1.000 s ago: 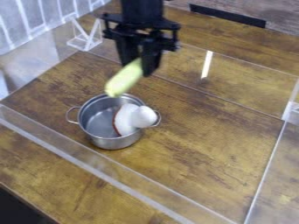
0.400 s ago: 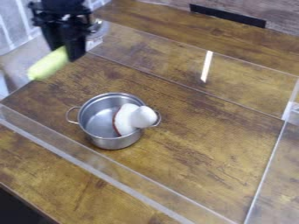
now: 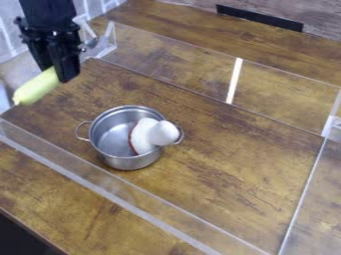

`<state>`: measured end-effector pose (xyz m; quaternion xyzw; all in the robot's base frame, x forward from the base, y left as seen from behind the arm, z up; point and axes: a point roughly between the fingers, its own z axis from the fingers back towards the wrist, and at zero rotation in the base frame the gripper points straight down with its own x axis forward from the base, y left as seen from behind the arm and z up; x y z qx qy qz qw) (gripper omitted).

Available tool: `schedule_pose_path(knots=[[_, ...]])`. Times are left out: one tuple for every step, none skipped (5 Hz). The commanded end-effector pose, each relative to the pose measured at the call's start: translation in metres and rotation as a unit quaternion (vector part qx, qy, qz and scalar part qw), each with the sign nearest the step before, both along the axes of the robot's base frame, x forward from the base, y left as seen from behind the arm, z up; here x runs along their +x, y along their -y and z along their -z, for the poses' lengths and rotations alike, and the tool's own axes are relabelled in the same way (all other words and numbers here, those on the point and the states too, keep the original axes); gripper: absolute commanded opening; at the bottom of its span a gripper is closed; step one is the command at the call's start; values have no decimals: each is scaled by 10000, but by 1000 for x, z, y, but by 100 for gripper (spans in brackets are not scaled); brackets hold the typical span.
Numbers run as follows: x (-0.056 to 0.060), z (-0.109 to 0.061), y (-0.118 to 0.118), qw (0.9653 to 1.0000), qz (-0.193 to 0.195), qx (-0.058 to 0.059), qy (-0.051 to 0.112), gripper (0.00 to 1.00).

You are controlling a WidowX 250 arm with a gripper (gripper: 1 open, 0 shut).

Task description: Move the green spoon to the left

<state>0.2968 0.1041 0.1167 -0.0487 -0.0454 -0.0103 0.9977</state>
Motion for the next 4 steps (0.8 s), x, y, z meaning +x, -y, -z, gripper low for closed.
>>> schedule_pose_path(knots=[[5, -24, 14, 9988, 104, 130, 460, 0], [6, -15, -2, 9990, -85, 205, 380, 0], [7, 3, -14, 9990, -192, 274, 296, 0], [9, 21, -22, 9988, -288, 311, 235, 0]])
